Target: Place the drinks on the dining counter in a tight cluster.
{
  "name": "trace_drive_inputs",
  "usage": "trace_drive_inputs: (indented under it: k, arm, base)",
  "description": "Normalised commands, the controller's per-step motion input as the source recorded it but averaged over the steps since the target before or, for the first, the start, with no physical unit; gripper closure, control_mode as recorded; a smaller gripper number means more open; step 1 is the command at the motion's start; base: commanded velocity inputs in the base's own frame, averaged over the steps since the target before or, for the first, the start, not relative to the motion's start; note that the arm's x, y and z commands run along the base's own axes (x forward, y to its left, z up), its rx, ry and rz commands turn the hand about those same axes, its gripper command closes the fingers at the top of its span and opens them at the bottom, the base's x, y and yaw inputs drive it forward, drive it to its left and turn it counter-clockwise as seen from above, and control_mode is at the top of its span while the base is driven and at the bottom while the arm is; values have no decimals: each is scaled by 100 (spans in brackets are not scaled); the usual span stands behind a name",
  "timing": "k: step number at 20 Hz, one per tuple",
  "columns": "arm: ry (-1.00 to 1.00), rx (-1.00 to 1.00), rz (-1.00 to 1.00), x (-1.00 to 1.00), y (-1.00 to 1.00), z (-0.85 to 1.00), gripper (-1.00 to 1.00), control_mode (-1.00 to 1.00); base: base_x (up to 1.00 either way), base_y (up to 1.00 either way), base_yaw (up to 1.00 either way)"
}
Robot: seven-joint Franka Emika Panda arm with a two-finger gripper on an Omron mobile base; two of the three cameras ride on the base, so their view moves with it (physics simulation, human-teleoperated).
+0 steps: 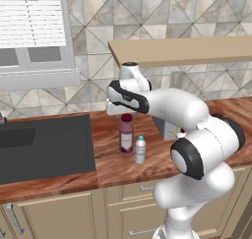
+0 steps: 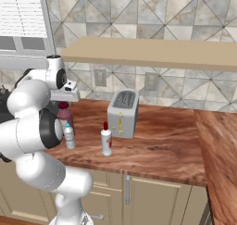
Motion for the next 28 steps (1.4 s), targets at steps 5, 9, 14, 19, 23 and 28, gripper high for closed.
trace_drive_inputs:
  k: [5,9,14,19,23,28]
  arm:
    - [0,0,0,8,3,-7,-100,-100]
    - [0,0,0,2,0,-11,-100,-100]
    - [0,0,0,0,0,-9,-100,-100]
    - [0,0,0,0,-2,-14,-100,-100]
    - [0,0,0,0,0,-10,-100,-100]
    - [0,0,0,0,0,-3,-100,-100]
  base:
    - [0,0,0]
    - [0,0,0]
    - [0,0,0]
    - [0,0,0]
    - [0,0,0]
    - [0,0,0]
